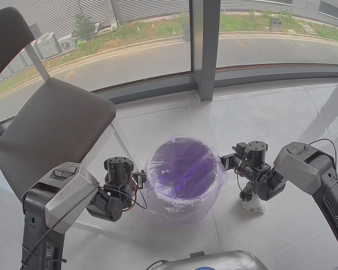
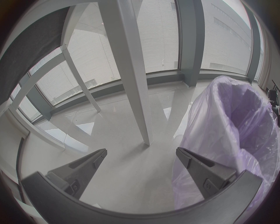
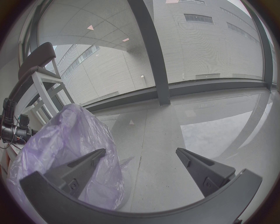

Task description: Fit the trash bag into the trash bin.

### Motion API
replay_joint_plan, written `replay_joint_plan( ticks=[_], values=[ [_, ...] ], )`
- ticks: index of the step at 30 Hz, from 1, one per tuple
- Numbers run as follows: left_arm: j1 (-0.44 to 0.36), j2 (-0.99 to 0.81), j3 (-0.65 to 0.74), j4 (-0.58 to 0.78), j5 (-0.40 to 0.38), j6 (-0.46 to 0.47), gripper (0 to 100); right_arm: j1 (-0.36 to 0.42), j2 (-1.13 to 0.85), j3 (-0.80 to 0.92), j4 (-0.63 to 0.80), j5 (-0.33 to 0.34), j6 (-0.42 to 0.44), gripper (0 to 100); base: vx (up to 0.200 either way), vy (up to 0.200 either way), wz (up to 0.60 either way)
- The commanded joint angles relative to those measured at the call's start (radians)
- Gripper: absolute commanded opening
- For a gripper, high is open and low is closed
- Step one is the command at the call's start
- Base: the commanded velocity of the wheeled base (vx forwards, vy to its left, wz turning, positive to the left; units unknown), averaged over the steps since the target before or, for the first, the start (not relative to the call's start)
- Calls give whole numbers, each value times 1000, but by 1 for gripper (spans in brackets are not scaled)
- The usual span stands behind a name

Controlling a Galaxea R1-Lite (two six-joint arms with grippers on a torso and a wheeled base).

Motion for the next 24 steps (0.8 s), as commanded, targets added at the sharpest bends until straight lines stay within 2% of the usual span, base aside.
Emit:
replay_joint_plan(
  ticks=[1,9,14,24],
  values=[
    [-3,24,10,-3,2,1,100,2,11,3,12,1,1,100,0,0,0],
    [-11,63,9,-15,2,2,100,2,9,0,50,0,1,100,0,0,0],
    [1,27,15,-25,2,-2,100,-7,-9,8,49,-3,1,100,0,0,0],
    [21,-187,273,-146,-1,-15,100,-93,-173,128,43,-20,3,100,0,0,0]
  ],
)
